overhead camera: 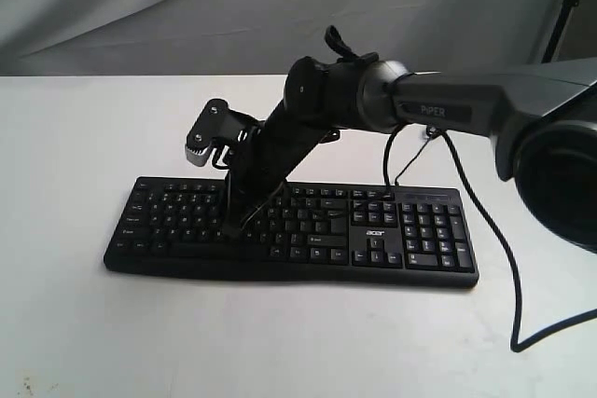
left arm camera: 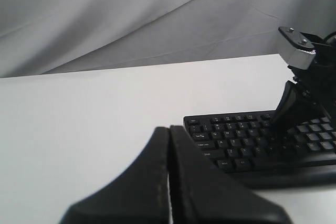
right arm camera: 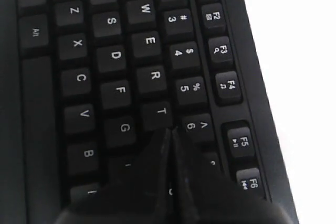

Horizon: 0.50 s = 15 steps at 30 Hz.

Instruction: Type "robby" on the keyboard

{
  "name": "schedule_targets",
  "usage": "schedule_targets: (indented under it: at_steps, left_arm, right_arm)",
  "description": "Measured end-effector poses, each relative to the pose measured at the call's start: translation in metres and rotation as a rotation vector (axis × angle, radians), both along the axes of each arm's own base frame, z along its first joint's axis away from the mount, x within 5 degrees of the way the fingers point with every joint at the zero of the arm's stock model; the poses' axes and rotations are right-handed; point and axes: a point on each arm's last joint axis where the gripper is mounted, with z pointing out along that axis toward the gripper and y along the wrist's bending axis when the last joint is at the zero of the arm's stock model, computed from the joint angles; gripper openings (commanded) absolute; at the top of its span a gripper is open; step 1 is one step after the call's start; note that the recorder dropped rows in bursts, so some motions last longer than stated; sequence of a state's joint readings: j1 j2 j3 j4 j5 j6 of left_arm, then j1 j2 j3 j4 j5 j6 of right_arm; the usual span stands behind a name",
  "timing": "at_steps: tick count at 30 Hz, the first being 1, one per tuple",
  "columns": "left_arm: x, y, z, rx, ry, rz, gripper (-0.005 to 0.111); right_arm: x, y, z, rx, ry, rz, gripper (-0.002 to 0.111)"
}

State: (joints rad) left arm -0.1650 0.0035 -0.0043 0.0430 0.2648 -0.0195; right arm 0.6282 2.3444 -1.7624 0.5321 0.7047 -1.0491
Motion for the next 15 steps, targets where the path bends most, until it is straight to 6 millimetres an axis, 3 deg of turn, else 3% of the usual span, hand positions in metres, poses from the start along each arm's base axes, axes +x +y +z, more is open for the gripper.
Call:
schedule_targets:
  at_steps: [15]
  left_arm:
    - [0.0000,0.0000,0.0000,0.000,0.000,0.000,0.000]
  right_arm:
    - [0.0001,0.0006,-0.0013,0.004,0.003,0.001,0.000]
